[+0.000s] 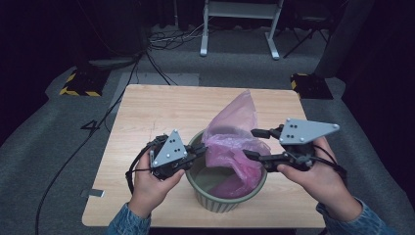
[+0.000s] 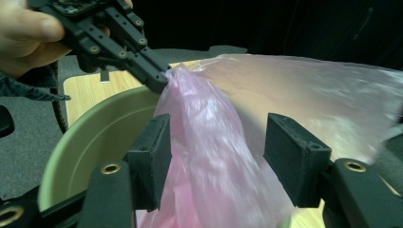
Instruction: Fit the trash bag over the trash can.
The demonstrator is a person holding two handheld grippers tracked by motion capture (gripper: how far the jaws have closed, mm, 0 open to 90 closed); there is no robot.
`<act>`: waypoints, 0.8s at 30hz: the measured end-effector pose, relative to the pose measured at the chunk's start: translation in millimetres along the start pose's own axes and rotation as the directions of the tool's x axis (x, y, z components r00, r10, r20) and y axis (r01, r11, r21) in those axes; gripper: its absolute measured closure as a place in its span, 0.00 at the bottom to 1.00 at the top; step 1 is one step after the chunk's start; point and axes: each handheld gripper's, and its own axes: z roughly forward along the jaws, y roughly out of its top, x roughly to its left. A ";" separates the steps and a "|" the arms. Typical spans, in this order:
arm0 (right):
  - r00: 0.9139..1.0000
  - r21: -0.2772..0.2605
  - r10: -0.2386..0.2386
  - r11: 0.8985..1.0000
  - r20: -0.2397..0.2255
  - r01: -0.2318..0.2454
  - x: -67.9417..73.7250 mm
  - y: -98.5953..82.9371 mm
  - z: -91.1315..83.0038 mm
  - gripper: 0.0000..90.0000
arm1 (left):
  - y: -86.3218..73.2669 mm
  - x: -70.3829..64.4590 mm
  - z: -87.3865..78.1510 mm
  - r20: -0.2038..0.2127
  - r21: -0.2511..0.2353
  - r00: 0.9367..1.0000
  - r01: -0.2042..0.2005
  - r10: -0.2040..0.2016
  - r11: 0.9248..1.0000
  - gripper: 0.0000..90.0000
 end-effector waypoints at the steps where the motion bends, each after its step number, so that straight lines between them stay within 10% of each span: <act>1: 1.000 0.001 0.001 1.000 -0.009 -0.001 -2.0 1.3 7.1 0.48 | 0.2 -0.2 0.3 0.001 -0.001 1.000 0.000 0.000 1.000 0.95; 11: 0.998 0.050 0.012 0.999 -0.056 -0.009 -11.6 4.5 47.2 0.67 | -0.9 1.1 0.7 -0.008 -0.018 1.000 0.000 0.000 1.000 0.87; 15: 0.995 0.093 0.008 0.996 -0.099 0.001 -9.5 0.9 55.0 0.97 | -2.8 2.2 -0.3 -0.043 -0.043 0.999 0.018 -0.020 0.999 0.70; 19: 0.995 0.081 0.011 0.997 -0.098 -0.003 -4.7 -3.5 54.2 1.00 | -4.6 2.2 -0.9 -0.093 -0.044 0.995 0.027 -0.031 0.999 0.40; 24: 0.995 0.057 0.037 0.998 -0.088 -0.032 -1.5 -10.0 49.8 1.00 | -6.6 0.7 2.8 -0.091 -0.048 0.994 0.054 -0.058 0.997 0.30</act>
